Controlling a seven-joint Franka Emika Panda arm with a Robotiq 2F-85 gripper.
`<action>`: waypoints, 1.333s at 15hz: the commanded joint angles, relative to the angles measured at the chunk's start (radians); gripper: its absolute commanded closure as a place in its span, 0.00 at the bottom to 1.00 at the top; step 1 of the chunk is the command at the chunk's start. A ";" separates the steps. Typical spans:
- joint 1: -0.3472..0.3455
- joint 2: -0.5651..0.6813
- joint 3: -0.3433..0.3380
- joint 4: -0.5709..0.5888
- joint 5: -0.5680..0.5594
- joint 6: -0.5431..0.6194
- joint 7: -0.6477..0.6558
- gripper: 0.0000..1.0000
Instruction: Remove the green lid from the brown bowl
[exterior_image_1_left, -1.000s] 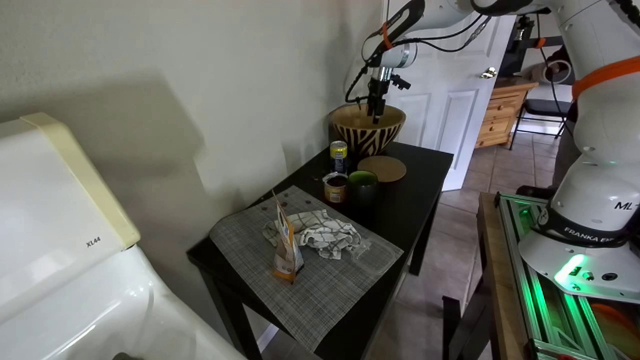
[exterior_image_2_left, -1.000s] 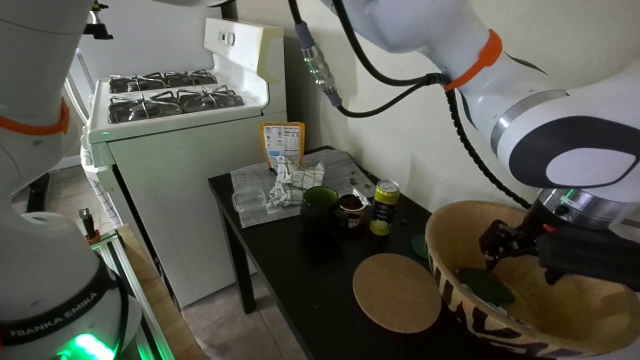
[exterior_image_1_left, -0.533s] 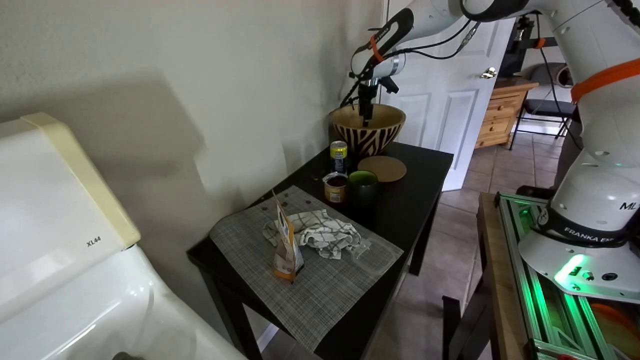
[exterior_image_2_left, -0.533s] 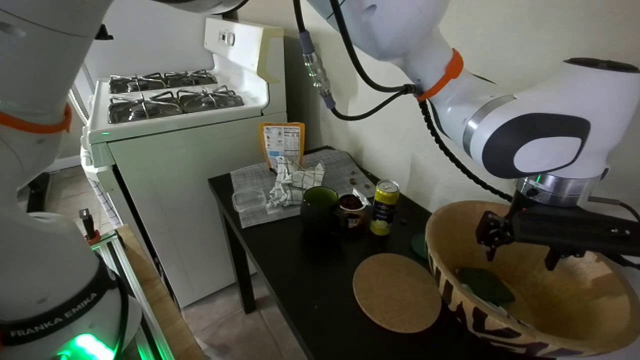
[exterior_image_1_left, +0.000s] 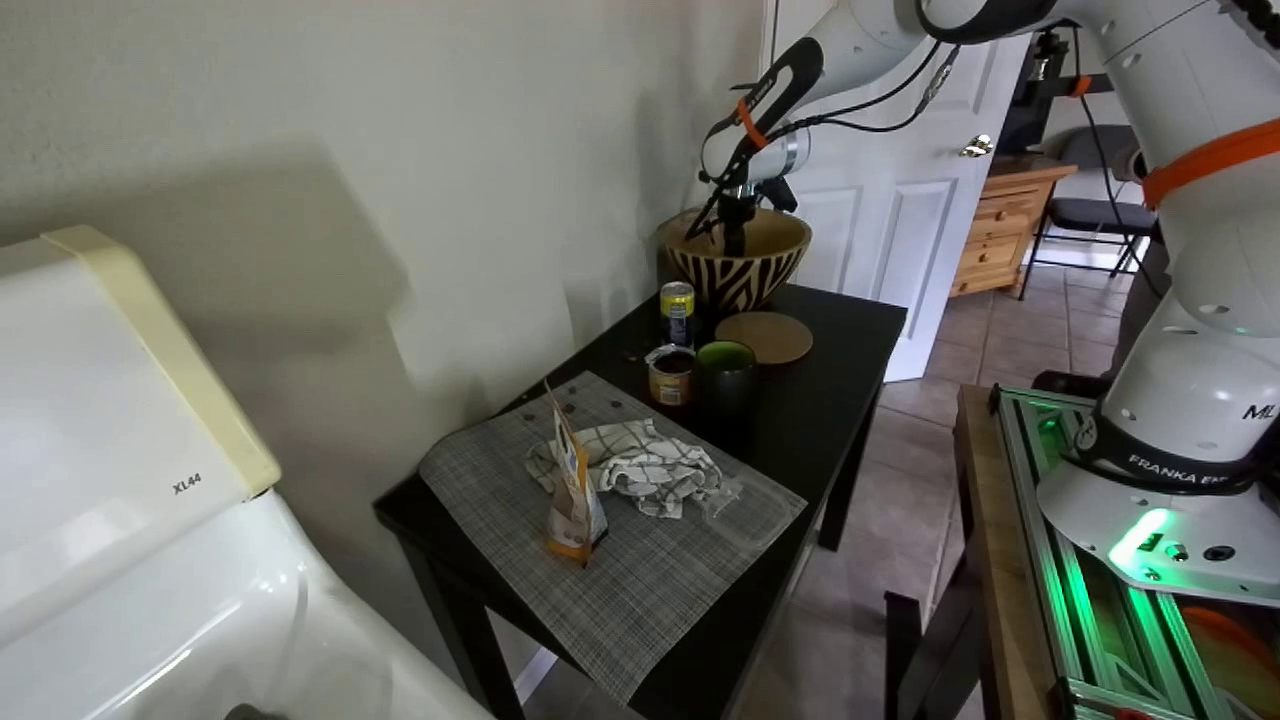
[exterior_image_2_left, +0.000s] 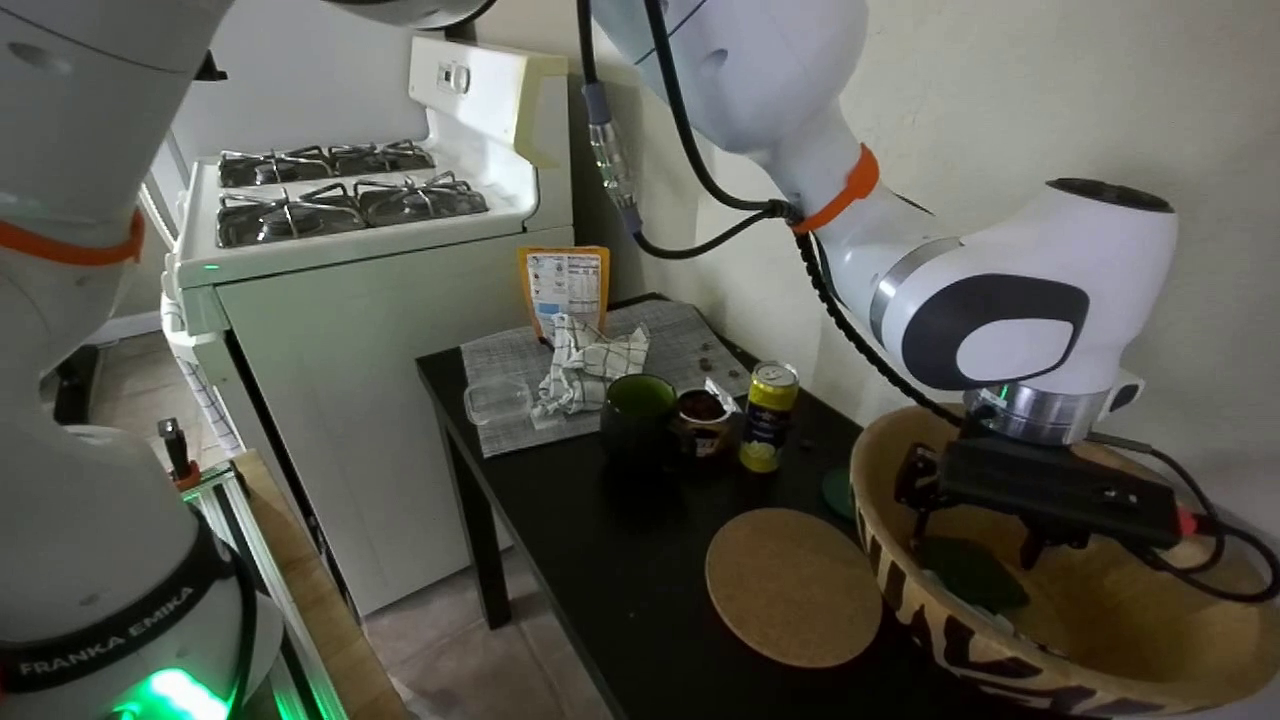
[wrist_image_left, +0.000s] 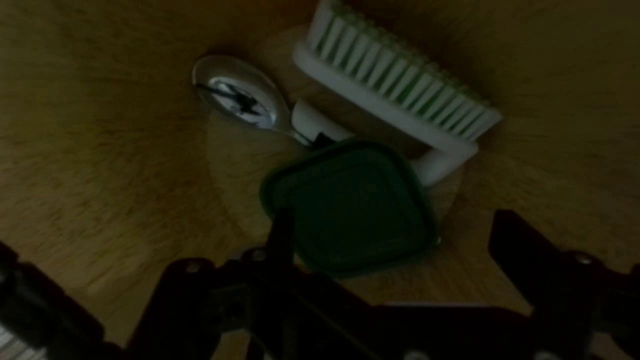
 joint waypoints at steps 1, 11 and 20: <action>0.006 -0.006 0.009 -0.059 -0.021 0.052 0.015 0.00; 0.029 0.045 -0.021 -0.084 -0.145 0.200 0.026 0.00; 0.013 0.110 -0.032 -0.049 -0.182 0.297 0.031 0.45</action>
